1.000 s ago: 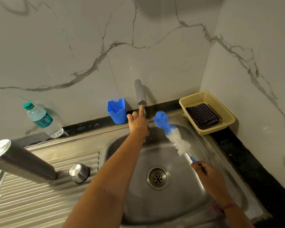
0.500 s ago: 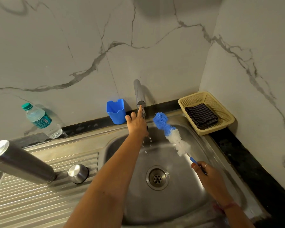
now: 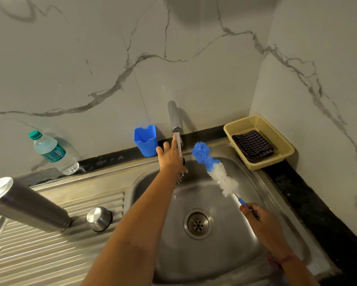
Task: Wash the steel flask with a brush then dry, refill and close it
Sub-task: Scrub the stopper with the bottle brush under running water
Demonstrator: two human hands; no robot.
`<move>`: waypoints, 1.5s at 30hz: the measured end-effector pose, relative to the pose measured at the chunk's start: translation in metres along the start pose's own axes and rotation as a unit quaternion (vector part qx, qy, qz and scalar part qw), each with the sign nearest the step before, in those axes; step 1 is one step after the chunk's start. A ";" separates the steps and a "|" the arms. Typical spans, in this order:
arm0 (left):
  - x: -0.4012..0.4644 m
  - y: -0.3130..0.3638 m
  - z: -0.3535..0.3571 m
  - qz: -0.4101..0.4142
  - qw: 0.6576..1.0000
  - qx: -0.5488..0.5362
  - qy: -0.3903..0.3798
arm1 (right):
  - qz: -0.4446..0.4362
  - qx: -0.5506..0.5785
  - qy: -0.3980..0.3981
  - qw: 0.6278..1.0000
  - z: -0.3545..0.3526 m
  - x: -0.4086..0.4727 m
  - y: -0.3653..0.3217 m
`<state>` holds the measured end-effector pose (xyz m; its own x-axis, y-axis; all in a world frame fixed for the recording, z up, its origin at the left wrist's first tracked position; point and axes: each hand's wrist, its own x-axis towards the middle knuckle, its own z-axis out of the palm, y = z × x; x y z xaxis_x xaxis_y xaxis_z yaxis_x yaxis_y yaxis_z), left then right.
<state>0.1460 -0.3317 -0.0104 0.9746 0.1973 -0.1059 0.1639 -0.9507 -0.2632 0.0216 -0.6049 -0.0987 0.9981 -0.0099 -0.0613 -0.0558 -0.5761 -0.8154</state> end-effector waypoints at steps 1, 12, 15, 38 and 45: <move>0.000 0.000 0.000 -0.001 1.000 -0.011 -0.002 | -0.001 -0.003 0.000 1.000 0.000 0.000 -0.001; 0.000 -0.009 0.015 0.028 0.995 -0.089 0.023 | -0.010 -0.001 -0.018 1.000 -0.001 -0.002 -0.012; 0.003 -0.012 0.016 0.048 0.993 -0.108 0.012 | -0.019 0.001 -0.021 1.000 -0.003 -0.004 -0.017; 0.012 -0.016 0.022 0.083 0.975 -0.208 -0.008 | -0.020 0.024 -0.021 0.999 -0.003 -0.002 -0.016; 0.012 -0.018 0.022 0.088 0.975 -0.206 -0.008 | -0.012 0.085 -0.046 0.995 -0.006 0.001 -0.009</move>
<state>0.1514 -0.3068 -0.0281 0.9911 0.0234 -0.1312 0.0455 -0.9848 0.1679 0.0234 -0.6046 -0.0883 0.9928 0.0826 -0.0863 -0.0428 -0.4285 -0.9025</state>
